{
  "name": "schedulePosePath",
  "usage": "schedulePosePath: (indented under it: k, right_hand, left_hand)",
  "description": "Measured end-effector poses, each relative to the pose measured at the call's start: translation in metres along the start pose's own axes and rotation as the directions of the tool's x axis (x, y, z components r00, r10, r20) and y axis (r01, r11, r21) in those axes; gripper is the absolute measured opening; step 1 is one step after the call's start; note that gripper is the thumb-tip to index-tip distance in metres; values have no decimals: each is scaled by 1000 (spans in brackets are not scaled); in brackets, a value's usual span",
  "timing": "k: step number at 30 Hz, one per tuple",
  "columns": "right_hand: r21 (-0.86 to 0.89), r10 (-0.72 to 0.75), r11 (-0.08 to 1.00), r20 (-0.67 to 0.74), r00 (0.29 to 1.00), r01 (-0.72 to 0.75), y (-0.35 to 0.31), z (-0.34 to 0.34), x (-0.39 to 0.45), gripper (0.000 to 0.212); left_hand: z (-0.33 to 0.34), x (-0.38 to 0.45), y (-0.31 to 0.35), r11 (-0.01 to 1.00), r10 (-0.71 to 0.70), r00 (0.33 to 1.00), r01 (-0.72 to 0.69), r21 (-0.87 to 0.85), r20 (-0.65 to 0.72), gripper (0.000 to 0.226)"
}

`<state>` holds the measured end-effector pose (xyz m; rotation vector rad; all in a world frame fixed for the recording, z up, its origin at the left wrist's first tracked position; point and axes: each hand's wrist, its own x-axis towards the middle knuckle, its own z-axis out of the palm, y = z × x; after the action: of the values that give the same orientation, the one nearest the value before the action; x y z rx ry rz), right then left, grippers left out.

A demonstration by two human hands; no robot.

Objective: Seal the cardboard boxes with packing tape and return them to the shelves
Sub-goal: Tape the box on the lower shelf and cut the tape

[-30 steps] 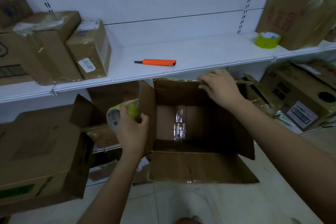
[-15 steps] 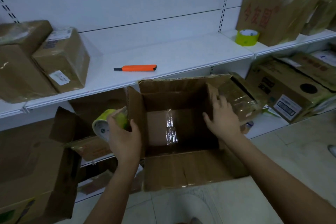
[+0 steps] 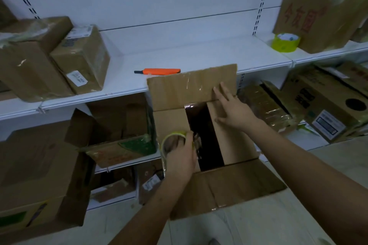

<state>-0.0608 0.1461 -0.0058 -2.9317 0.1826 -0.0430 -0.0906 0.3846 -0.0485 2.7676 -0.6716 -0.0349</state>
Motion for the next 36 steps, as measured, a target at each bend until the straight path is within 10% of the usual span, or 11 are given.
schedulePosePath:
  k: [3, 6, 10, 14, 19, 29, 36]
  right_hand:
    - [150, 130, 985, -273, 953, -91, 0, -11, 10, 118]
    - [-161, 15, 982, -452, 892, -98, -1, -39, 33, 123]
    - [-425, -99, 905, -169, 981, 18, -8, -53, 54, 53]
    - [-497, -155, 867, -187, 970, 43, -9, -32, 50, 26]
    - [-310, -129, 942, 11, 992, 126, 16, 50, 22, 79]
    - [-213, -184, 957, 86, 979, 198, 29, 59, 17, 98]
    - [418, -275, 899, 299, 914, 134, -1, -36, -45, 91]
  left_hand:
    - [-4, 6, -3, 994, -4, 1000, 2, -113, -11, 52]
    - [-12, 11, -12, 989, 8, 999, -2, -149, 43, 56]
    - [-35, 6, -22, 900, -55, 992, 98, -424, 113, 59]
    - [-69, -16, -25, 871, -112, 966, -18, -491, -233, 44]
    - [-92, -7, -38, 921, -188, 840, -29, -388, -508, 58]
    - [-52, 61, -74, 991, 124, 971, -112, 73, -205, 53]
    - [-48, 77, -91, 1000, 4, 987, -8, -21, -160, 55]
